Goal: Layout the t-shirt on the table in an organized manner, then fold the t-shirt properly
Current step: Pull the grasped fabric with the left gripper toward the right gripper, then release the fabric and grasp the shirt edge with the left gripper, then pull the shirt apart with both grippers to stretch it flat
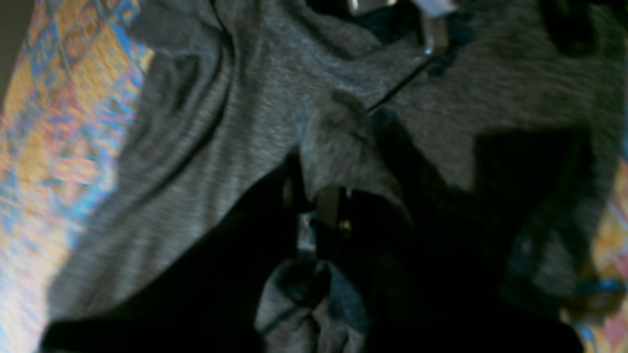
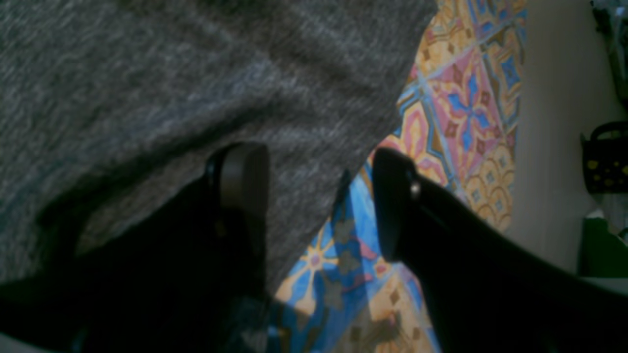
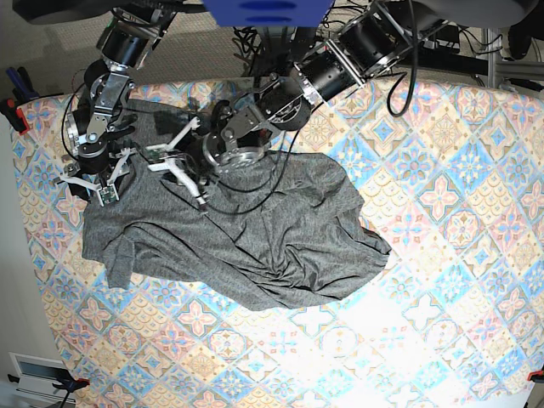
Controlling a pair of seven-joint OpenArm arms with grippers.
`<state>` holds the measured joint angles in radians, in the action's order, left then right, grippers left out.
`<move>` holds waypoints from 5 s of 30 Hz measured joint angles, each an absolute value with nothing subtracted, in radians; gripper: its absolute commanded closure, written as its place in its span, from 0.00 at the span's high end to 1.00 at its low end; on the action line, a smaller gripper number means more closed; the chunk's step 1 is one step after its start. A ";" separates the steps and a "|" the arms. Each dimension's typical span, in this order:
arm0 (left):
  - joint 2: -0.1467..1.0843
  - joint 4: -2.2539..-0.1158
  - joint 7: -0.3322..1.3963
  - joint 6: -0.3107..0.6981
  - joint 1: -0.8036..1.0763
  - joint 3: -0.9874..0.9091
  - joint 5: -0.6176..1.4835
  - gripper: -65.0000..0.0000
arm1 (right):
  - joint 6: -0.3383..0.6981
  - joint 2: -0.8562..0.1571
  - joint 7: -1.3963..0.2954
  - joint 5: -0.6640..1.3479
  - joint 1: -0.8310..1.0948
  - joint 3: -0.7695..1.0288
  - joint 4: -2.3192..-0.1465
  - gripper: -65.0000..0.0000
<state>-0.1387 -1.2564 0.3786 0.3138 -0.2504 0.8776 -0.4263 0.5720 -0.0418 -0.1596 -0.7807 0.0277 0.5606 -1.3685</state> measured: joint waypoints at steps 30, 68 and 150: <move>-0.139 -1.626 0.369 0.051 -0.139 0.725 -0.411 0.58 | 0.571 -0.041 -0.160 -0.778 0.028 0.562 -1.369 0.54; 0.234 -1.711 1.037 0.705 -0.054 0.329 -0.394 0.58 | 0.568 -0.042 -0.161 -0.784 0.028 0.556 -1.369 0.54; 0.343 -1.570 0.835 0.707 0.095 -0.110 -0.537 0.05 | 0.628 -0.005 -0.136 -0.665 0.052 0.725 -1.382 0.54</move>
<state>0.3428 -1.5700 0.8352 0.7071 0.0948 -0.1104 -0.5365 0.6285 -0.0048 -0.1364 -0.6651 0.0517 0.7254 -1.3819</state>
